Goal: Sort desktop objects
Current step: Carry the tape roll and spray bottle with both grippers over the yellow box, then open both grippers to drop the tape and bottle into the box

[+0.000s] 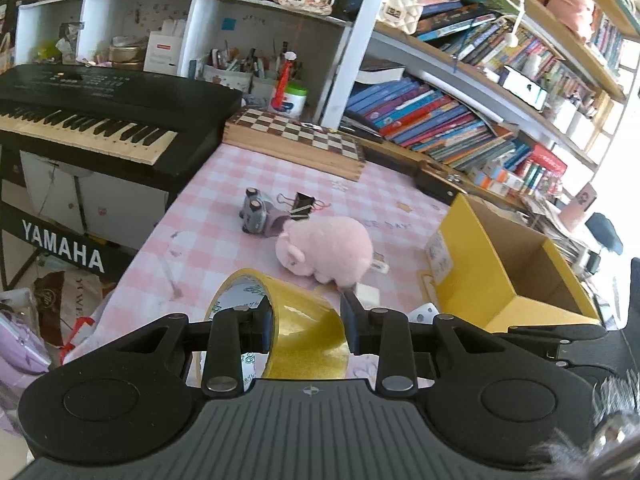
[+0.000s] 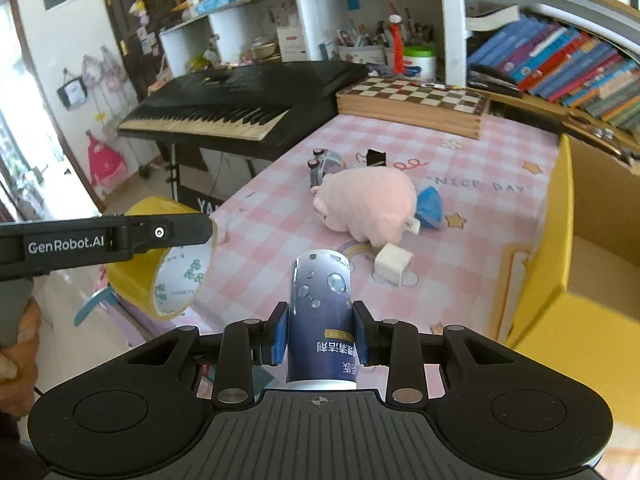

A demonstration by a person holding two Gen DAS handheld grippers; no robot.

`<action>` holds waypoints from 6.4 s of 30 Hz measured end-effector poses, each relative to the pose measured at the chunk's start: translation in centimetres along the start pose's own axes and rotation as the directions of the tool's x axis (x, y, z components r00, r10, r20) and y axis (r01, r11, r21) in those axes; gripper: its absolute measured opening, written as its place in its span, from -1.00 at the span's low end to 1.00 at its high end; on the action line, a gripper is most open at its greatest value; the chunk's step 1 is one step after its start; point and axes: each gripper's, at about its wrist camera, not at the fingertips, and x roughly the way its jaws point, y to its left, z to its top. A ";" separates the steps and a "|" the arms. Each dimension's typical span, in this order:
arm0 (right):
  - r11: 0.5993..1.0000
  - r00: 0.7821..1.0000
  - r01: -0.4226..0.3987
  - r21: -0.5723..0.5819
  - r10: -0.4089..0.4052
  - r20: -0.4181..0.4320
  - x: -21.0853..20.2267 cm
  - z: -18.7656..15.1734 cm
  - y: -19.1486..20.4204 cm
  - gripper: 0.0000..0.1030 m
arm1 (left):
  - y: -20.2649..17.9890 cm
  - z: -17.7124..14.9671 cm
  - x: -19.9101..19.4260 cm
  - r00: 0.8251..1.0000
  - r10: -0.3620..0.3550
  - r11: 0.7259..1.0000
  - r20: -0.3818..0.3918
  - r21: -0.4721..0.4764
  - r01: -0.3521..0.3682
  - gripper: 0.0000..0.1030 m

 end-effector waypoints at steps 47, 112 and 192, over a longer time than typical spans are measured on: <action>0.868 0.938 0.299 0.396 -0.343 0.042 -14.9 -16.5 3.3 -0.37 | -8.3 -10.0 -9.6 0.928 -0.341 0.896 -0.152 0.245 0.370 -0.42; 0.889 0.941 0.291 0.354 -0.332 0.060 -14.4 -8.8 -12.7 -0.37 | -20.1 -4.8 0.8 0.916 -0.384 0.871 -0.115 0.284 0.401 -0.42; 0.898 0.840 0.402 0.179 -0.439 0.319 -12.9 -1.6 -25.5 0.09 | -26.5 0.6 8.5 0.987 -0.054 0.936 0.153 0.352 -0.004 1.00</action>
